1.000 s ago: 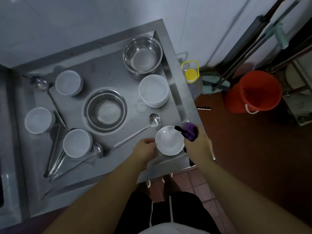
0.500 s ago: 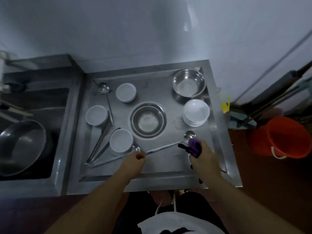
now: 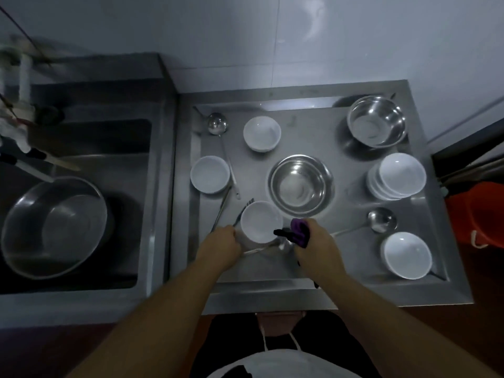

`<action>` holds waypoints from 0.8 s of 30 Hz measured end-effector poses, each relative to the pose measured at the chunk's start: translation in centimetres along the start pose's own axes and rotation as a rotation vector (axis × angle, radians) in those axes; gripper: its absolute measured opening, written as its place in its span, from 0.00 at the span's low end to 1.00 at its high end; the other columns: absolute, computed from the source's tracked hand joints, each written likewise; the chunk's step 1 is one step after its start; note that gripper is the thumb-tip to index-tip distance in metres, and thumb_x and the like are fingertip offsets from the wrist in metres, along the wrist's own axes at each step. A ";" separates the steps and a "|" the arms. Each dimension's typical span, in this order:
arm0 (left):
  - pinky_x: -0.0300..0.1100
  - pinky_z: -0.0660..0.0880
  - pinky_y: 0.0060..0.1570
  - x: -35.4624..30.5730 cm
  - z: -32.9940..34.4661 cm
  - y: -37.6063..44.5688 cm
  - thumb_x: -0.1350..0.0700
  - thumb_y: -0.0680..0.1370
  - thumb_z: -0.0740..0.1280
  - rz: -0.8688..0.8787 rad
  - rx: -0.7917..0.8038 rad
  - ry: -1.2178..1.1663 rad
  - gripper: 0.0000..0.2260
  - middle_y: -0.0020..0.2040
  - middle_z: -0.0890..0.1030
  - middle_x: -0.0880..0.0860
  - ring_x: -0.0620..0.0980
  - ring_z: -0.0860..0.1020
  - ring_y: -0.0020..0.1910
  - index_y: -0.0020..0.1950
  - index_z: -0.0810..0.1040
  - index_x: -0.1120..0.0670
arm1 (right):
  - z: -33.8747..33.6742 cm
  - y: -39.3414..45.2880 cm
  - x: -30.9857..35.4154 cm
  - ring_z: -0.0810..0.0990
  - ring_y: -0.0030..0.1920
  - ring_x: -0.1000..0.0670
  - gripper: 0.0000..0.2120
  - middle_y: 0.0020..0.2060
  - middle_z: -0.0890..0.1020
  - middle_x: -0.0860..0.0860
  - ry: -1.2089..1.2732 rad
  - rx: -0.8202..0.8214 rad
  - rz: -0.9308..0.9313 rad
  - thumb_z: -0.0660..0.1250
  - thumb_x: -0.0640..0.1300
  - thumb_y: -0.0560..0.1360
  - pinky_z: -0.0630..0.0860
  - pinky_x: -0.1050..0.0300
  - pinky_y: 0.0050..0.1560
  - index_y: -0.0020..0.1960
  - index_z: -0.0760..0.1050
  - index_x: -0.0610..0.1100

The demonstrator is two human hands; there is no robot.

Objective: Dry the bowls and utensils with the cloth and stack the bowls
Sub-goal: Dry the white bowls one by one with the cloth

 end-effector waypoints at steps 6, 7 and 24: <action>0.47 0.73 0.46 0.1 1.6 3.3 0.46 0.83 0.61 0.054 0.058 -0.111 0.18 0.58 0.83 0.60 0.58 0.80 0.49 0.62 0.80 0.57 | 3.7 0.2 0.8 0.82 0.37 0.48 0.15 0.39 0.81 0.54 0.008 -0.050 0.060 0.69 0.41 0.73 0.82 0.43 0.38 0.52 0.72 0.58; 0.46 0.74 0.46 -0.1 2.0 3.8 0.45 0.83 0.61 0.045 0.076 -0.177 0.19 0.58 0.83 0.60 0.58 0.80 0.49 0.63 0.80 0.57 | 4.0 0.2 0.7 0.82 0.37 0.49 0.16 0.40 0.81 0.55 0.012 -0.057 0.075 0.70 0.41 0.73 0.83 0.43 0.38 0.52 0.72 0.60; 0.58 0.86 0.51 0.3 3.4 2.2 0.60 0.79 0.68 -0.430 0.133 -1.204 0.12 0.55 0.83 0.61 0.63 0.86 0.52 0.61 0.79 0.60 | 1.8 -1.6 0.6 0.85 0.31 0.54 0.20 0.38 0.85 0.56 0.382 -0.106 0.148 0.75 0.46 0.71 0.76 0.65 0.27 0.53 0.71 0.67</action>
Point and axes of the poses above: each hand's wrist, its own y-axis towards the middle knuckle, its own z-axis out of the palm, x = y × z, the point moved 5 cm from there along y, towards the middle knuckle
